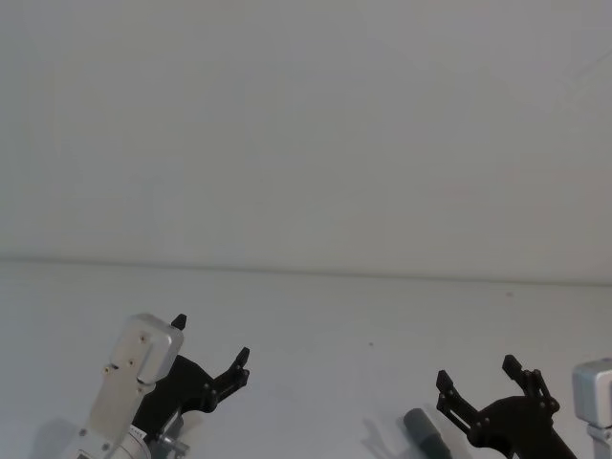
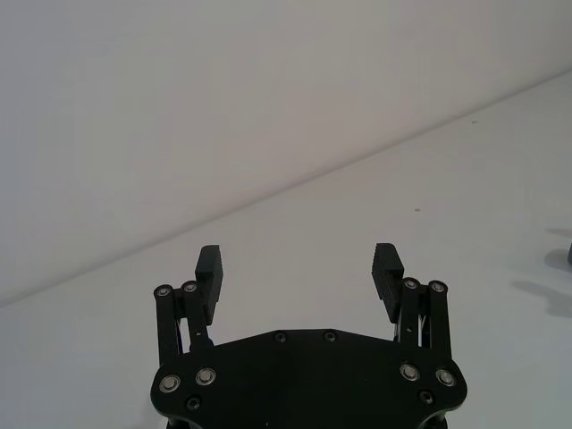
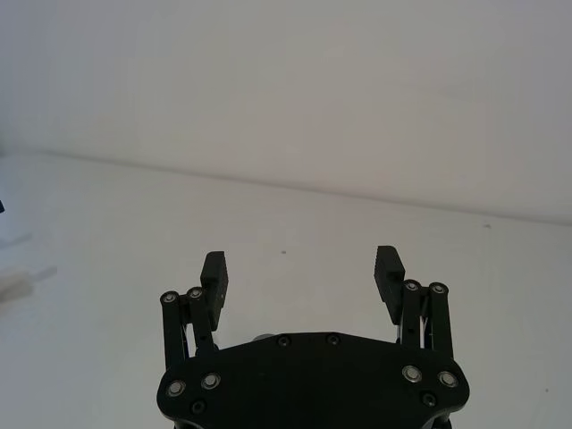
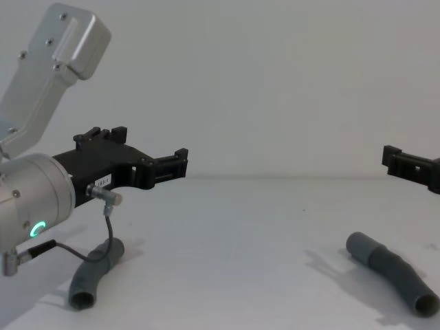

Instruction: Use both hands to pick up one end of the pipe from the table, align the ends, and insert them.

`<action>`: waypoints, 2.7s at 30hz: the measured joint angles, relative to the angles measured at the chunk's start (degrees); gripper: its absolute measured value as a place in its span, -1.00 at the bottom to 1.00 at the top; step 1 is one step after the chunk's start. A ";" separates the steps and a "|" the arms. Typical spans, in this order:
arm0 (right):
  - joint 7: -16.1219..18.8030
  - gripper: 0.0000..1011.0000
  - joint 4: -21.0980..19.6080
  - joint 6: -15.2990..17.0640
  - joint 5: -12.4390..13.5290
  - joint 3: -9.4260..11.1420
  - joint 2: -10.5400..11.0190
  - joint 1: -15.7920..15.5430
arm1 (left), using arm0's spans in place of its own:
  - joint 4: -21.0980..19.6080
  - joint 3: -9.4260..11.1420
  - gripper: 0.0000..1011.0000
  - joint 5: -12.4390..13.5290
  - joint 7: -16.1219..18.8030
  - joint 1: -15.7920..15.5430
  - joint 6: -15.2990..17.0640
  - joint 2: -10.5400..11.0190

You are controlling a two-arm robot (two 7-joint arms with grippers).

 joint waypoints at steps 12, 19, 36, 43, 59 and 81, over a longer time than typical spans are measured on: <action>0.00 0.98 0.00 0.00 0.00 0.00 0.00 0.00 | 0.00 0.00 0.98 0.00 0.00 0.00 0.00 0.00; 0.00 0.98 0.00 0.00 0.00 0.00 0.00 0.00 | 0.00 0.00 0.98 0.00 0.00 0.00 0.00 0.00; 0.00 0.98 0.00 0.00 0.00 0.00 0.00 0.00 | 0.00 0.00 0.98 0.00 0.00 0.00 0.00 0.00; 0.00 0.98 0.00 0.00 0.00 0.00 0.00 0.00 | 0.00 0.00 0.98 0.00 0.00 0.00 0.00 0.00; 0.00 0.98 0.00 0.00 0.00 0.00 0.00 0.00 | 0.00 0.00 0.98 0.00 0.00 0.00 0.00 0.00; 0.00 0.98 0.00 0.00 0.00 0.00 0.00 0.00 | 0.00 0.00 0.98 0.00 0.00 0.00 0.00 0.00</action>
